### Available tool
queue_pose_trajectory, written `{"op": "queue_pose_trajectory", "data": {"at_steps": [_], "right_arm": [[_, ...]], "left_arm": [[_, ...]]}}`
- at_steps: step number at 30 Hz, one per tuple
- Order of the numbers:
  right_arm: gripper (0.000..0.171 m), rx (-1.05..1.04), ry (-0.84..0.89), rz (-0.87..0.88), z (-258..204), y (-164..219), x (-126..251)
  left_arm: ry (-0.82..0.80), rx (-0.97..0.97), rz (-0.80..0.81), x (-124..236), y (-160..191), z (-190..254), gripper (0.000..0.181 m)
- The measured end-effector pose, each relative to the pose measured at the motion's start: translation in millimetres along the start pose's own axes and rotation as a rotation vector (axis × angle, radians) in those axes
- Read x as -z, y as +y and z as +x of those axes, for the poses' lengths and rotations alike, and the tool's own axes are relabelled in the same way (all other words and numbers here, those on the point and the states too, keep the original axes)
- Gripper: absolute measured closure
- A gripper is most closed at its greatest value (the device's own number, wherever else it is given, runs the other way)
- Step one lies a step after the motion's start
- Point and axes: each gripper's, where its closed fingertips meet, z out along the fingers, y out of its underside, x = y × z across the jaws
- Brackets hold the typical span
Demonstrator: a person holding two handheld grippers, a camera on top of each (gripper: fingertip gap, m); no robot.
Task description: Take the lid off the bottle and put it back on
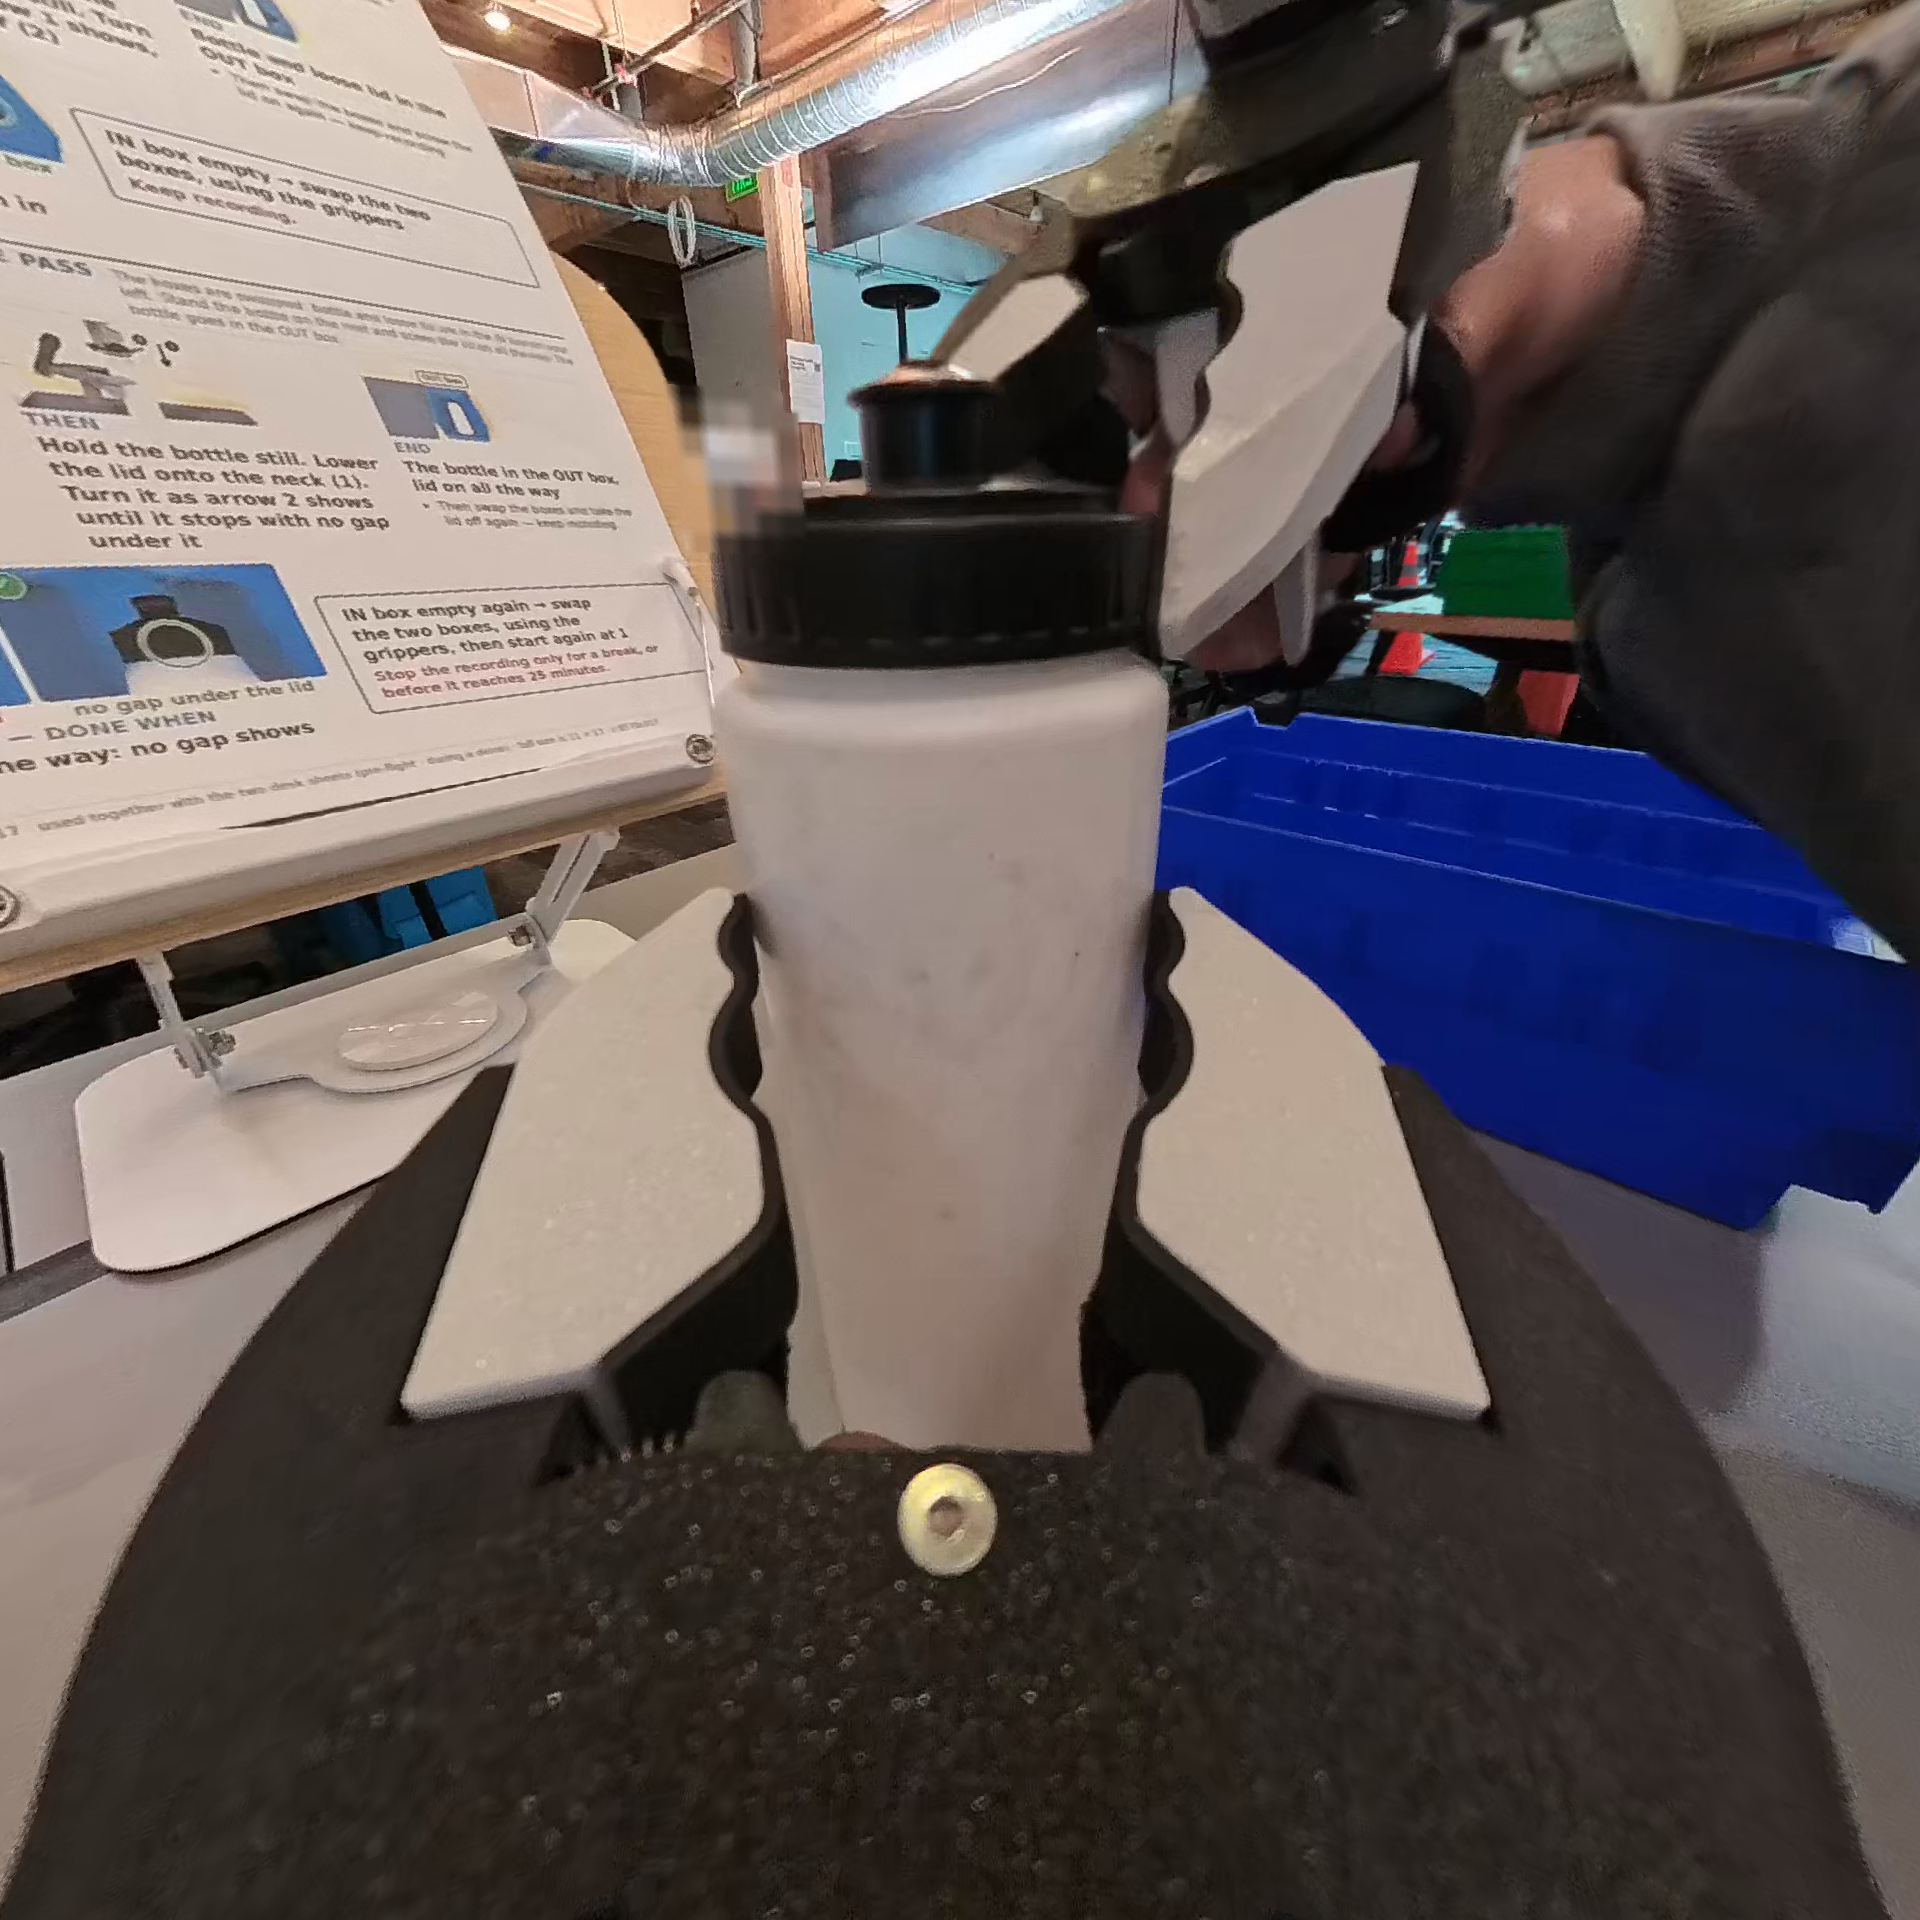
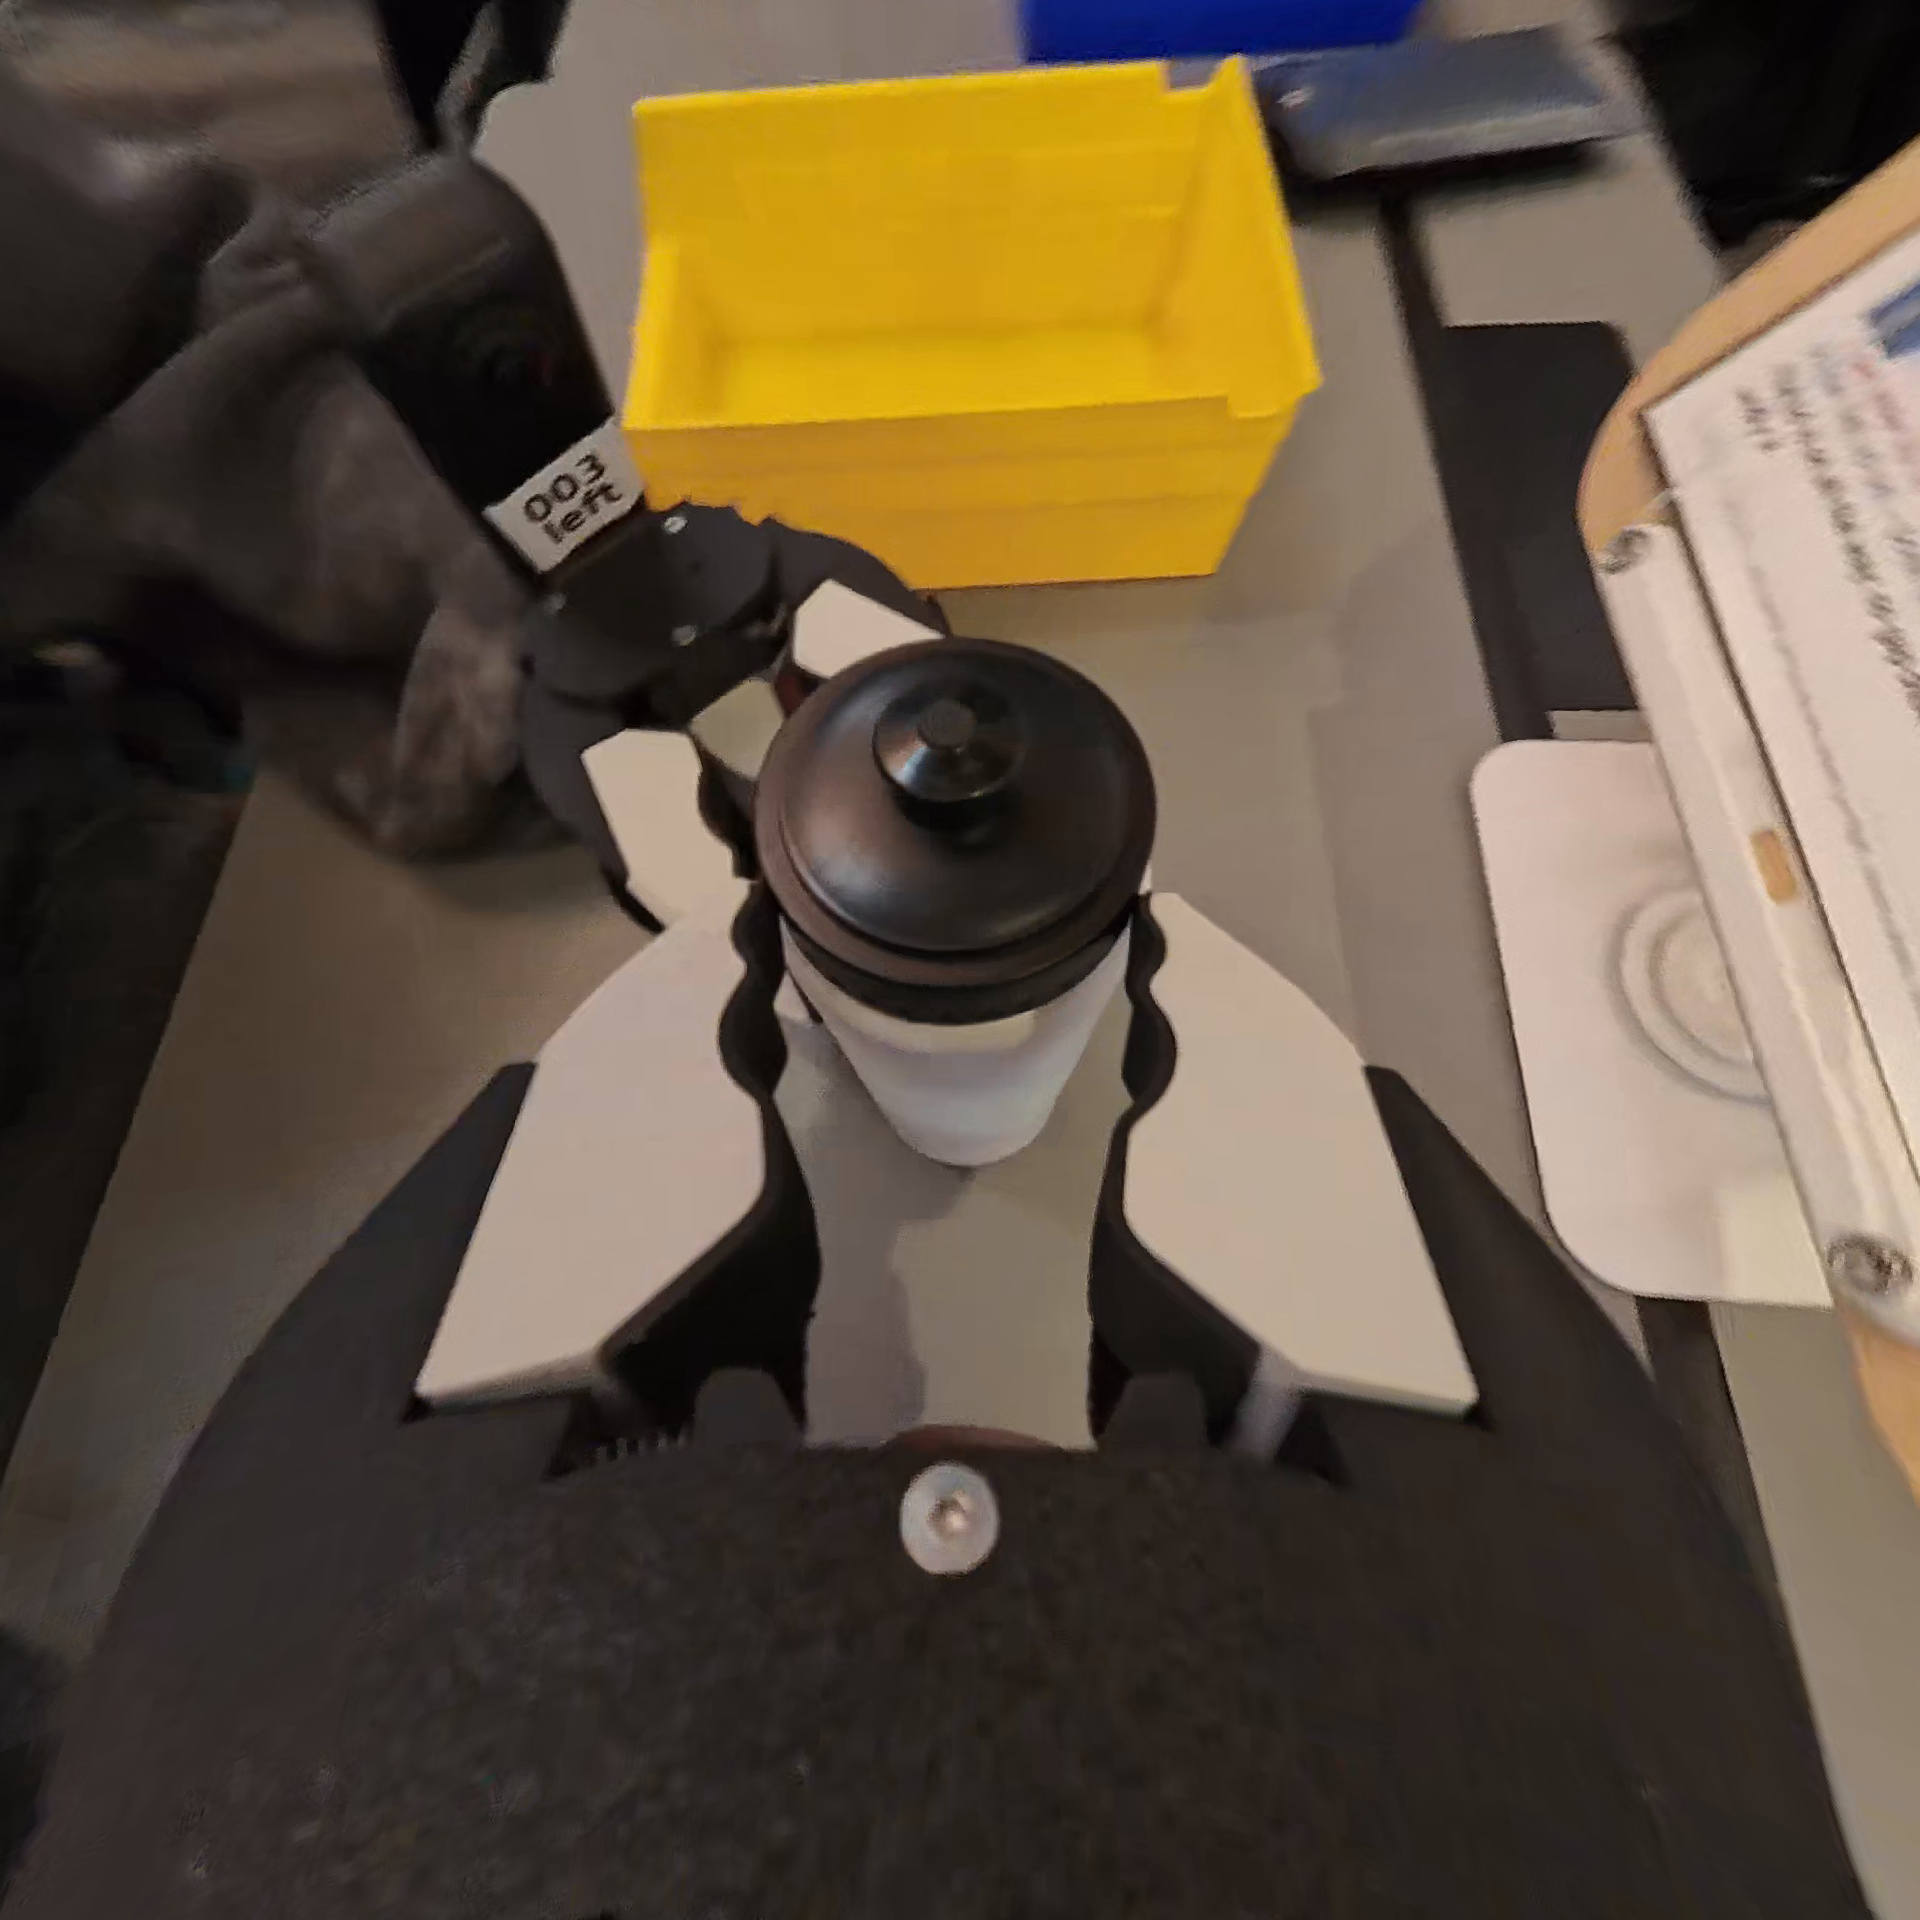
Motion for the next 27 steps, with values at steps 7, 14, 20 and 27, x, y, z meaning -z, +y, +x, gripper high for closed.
{"op": "queue_pose_trajectory", "data": {"at_steps": [7,14,20,27], "right_arm": [[0.109,-0.01,-0.076,-0.007,2.3,-0.8,2.1],[0.07,-0.376,0.566,0.25,-3.7,-5.7,7.6],[0.07,-0.452,0.863,0.502,-1.2,-16.7,-10.8],[0.094,-0.408,0.814,0.443,11.8,-10.9,-8.8]], "left_arm": [[0.004,0.001,-0.001,0.1,0.7,-0.2,0.11],[-0.013,-0.025,-0.01,-0.7,1.6,3.0,0.11],[-0.011,-0.028,-0.02,-0.6,1.7,3.9,0.11],[0.011,-0.024,-0.025,-1.1,1.8,5.3,0.111]]}}
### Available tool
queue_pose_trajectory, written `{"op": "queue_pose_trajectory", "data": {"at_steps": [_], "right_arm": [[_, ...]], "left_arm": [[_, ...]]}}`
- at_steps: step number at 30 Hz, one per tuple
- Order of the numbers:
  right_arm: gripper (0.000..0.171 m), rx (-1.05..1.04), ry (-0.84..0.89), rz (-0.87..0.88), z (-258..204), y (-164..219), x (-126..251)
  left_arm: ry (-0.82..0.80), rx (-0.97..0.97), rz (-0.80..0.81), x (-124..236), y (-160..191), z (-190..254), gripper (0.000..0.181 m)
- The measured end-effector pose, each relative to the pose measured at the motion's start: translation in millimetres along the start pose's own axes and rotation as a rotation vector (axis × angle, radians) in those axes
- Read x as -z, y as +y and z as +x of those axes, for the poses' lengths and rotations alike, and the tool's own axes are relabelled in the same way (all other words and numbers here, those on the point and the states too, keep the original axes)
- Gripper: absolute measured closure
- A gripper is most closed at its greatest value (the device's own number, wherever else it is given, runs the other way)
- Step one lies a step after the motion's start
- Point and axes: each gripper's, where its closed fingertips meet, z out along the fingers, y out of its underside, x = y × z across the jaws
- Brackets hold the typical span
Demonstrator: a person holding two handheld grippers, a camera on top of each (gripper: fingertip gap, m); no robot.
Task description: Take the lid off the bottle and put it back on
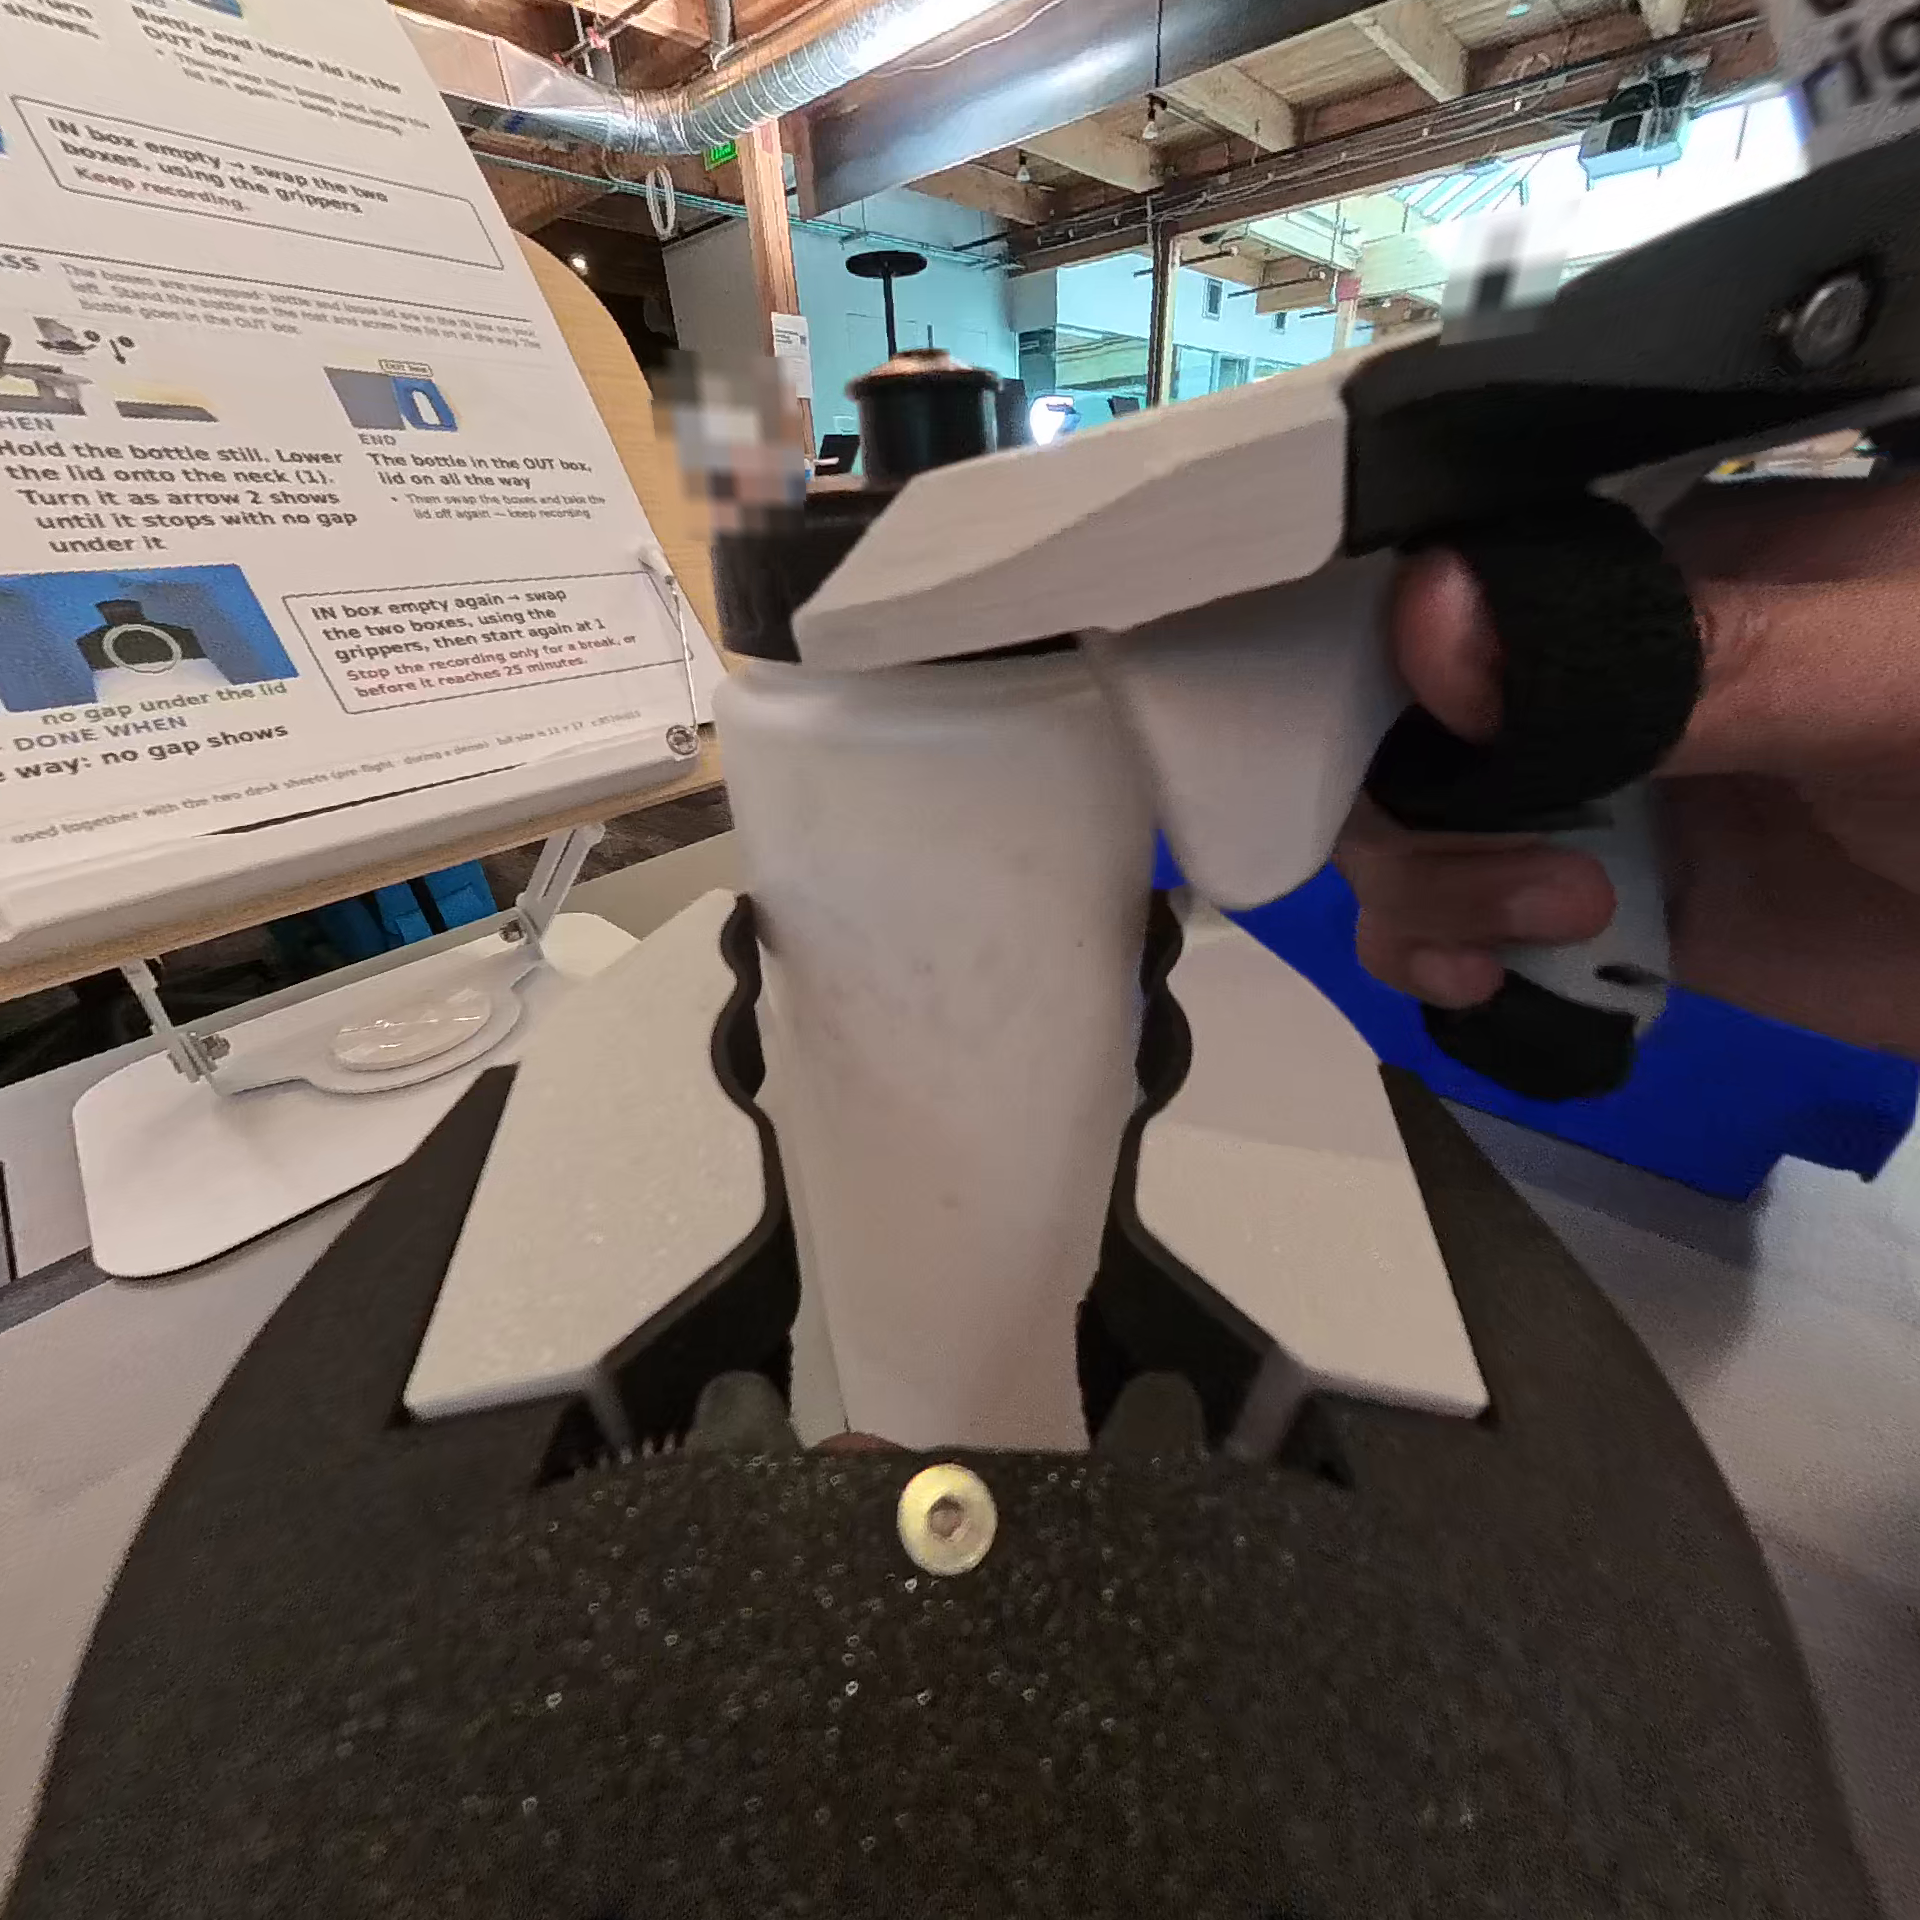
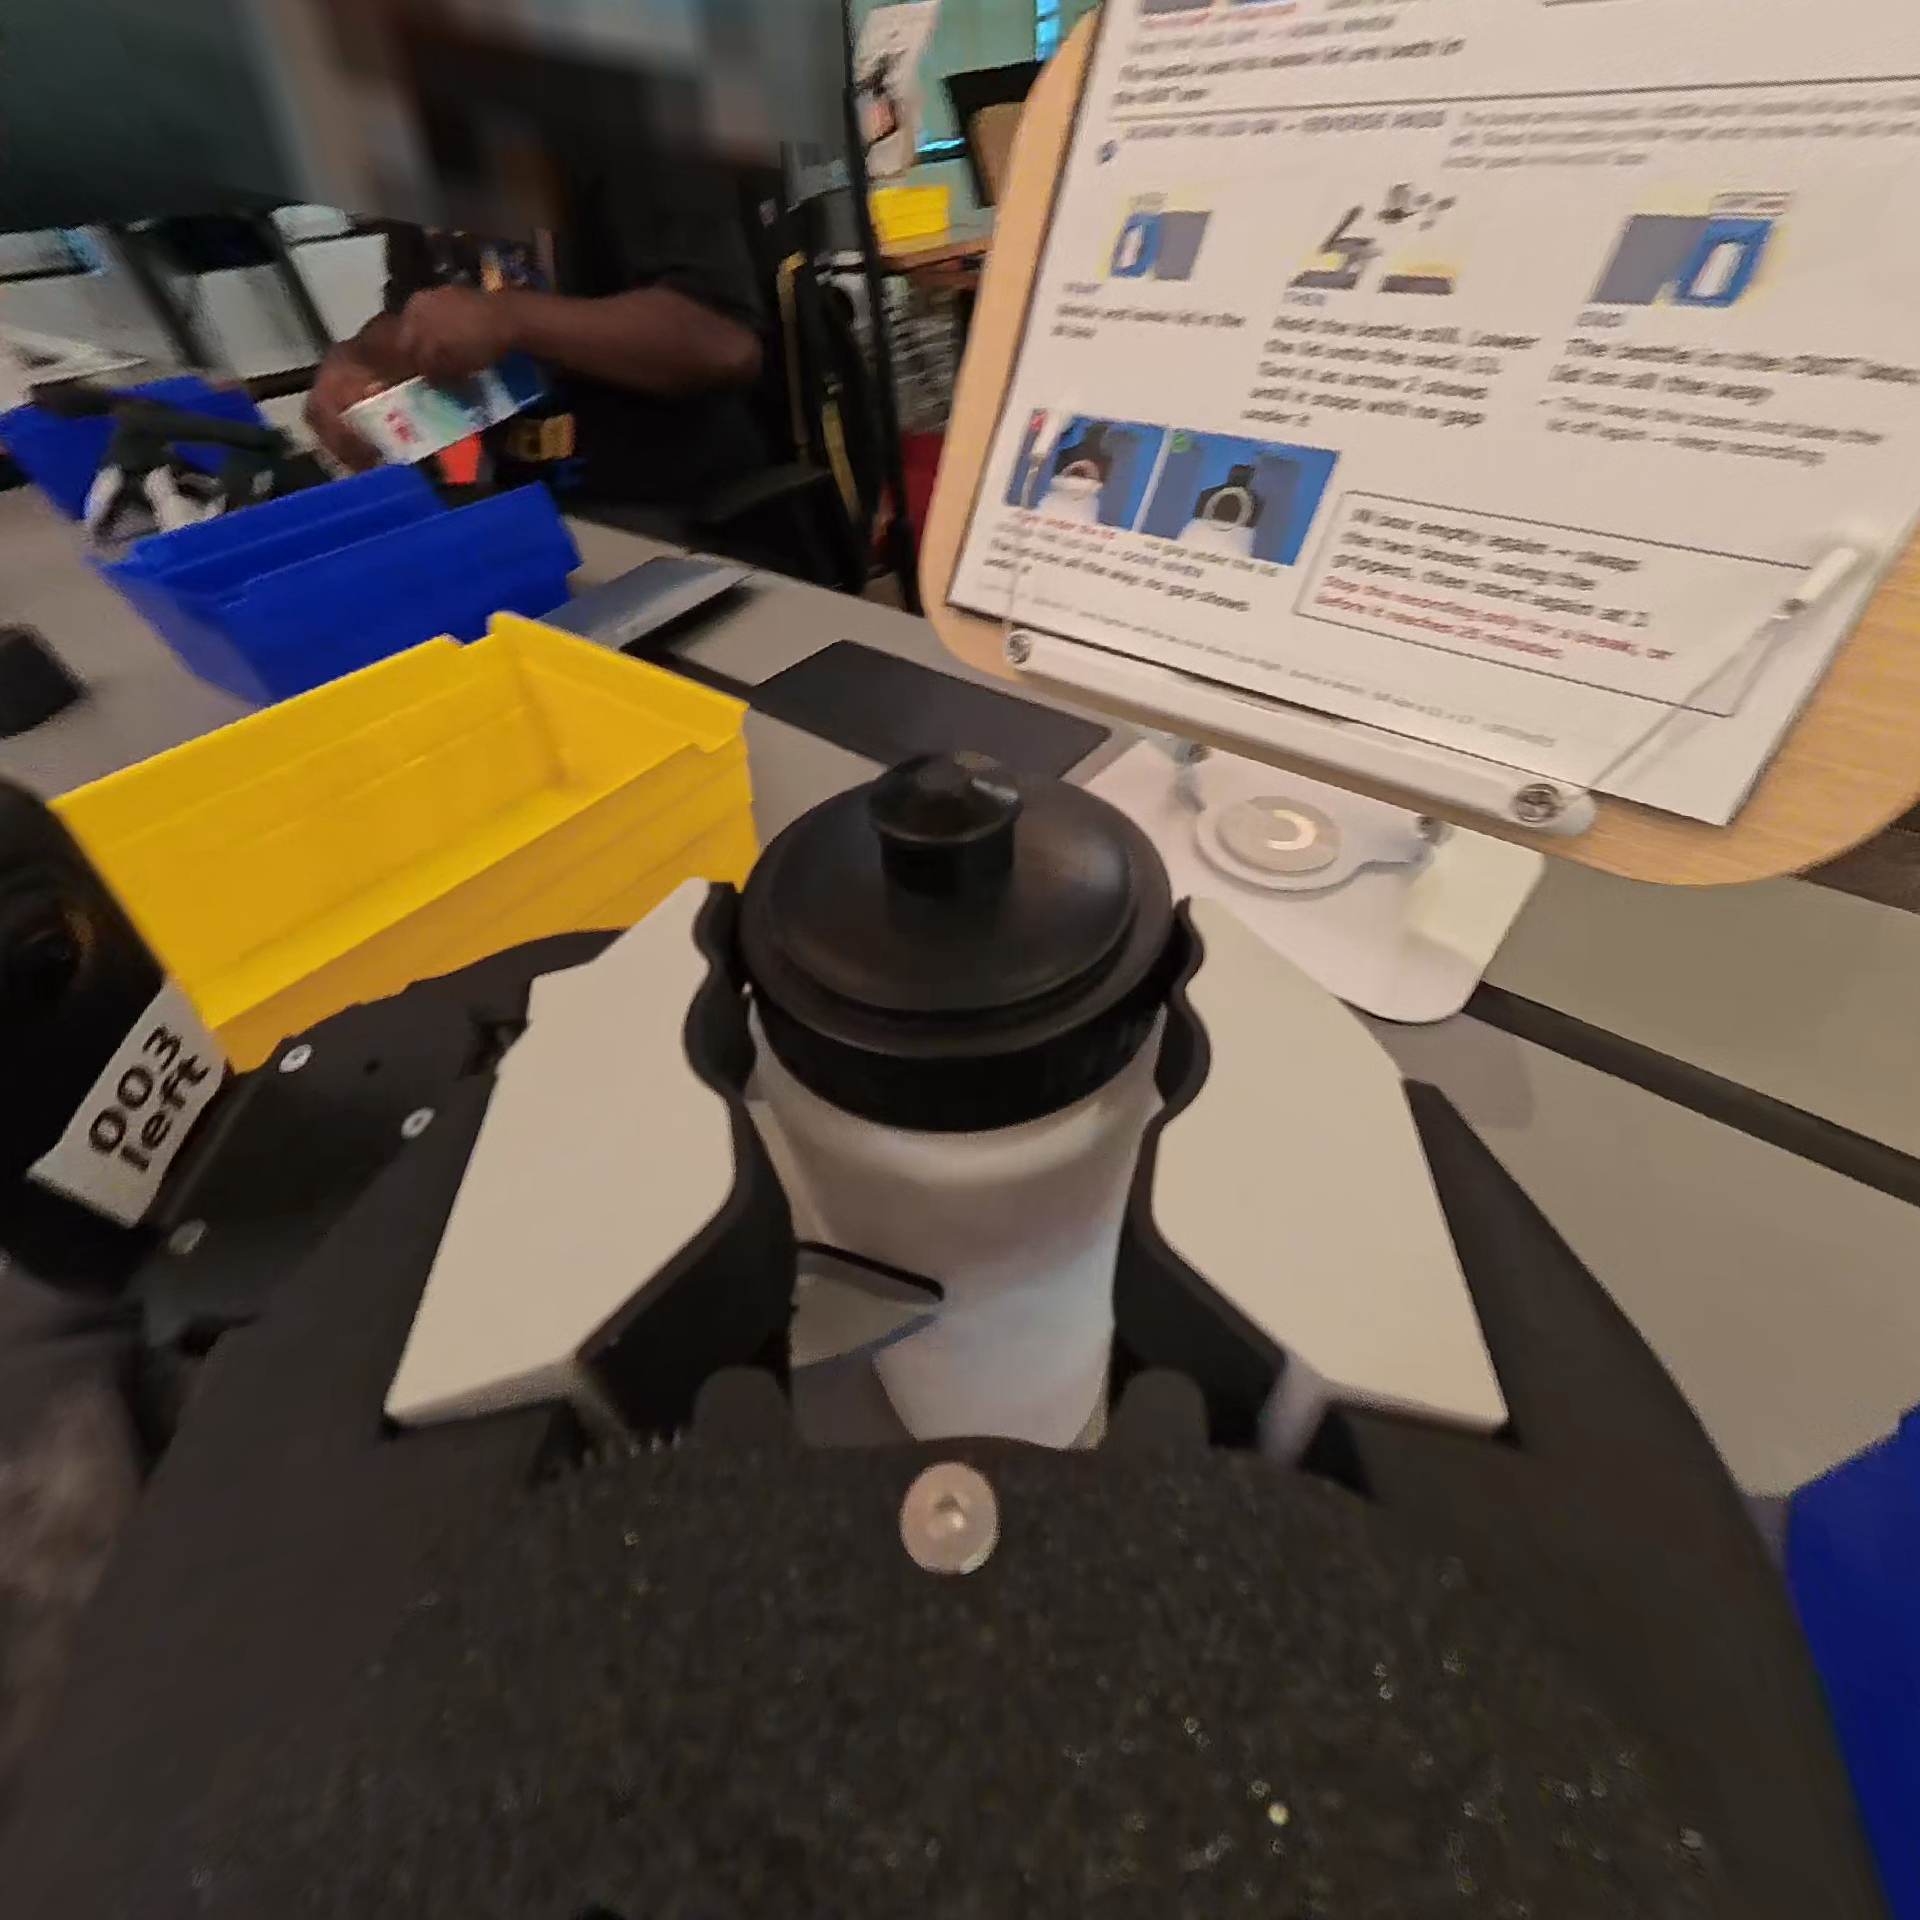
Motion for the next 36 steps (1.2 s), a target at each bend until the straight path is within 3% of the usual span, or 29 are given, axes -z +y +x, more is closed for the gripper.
{"op": "queue_pose_trajectory", "data": {"at_steps": [11,18,22,26,28,29,31,36], "right_arm": [[0.095,0.368,-0.825,-0.428,-7.4,13.4,20.2],[0.097,0.533,-0.981,-0.556,-0.8,15.6,24.8],[0.097,0.469,-0.774,-0.428,0.6,5.6,24.0],[0.073,0.271,-0.329,-0.165,3.6,-16.3,33.4],[0.075,0.14,-0.093,-0.019,6.9,-23.1,43.5],[0.075,0.056,-0.023,0.055,2.3,-24.5,48.3],[0.09,-0.048,0.029,0.168,-14.8,-23.4,49.4],[0.099,0.061,0.301,0.137,-4.3,-15.9,21.6]], "left_arm": [[0.074,0.011,0.013,-0.7,-0.2,8.9,0.111],[0.084,0.025,0.017,-0.2,-0.2,8.2,0.111],[0.072,0.026,0.016,-0.5,-0.1,7.4,0.111],[0.055,0.023,0.016,-0.5,-0.1,6.9,0.111],[0.044,0.02,0.016,-0.4,-0.1,6.9,0.111],[0.039,0.02,0.015,-0.2,-0.1,6.5,0.111],[0.034,0.022,0.016,0.1,-0.1,6.3,0.111],[0.027,0.017,0.011,0.7,-0.1,6.4,0.111]]}}
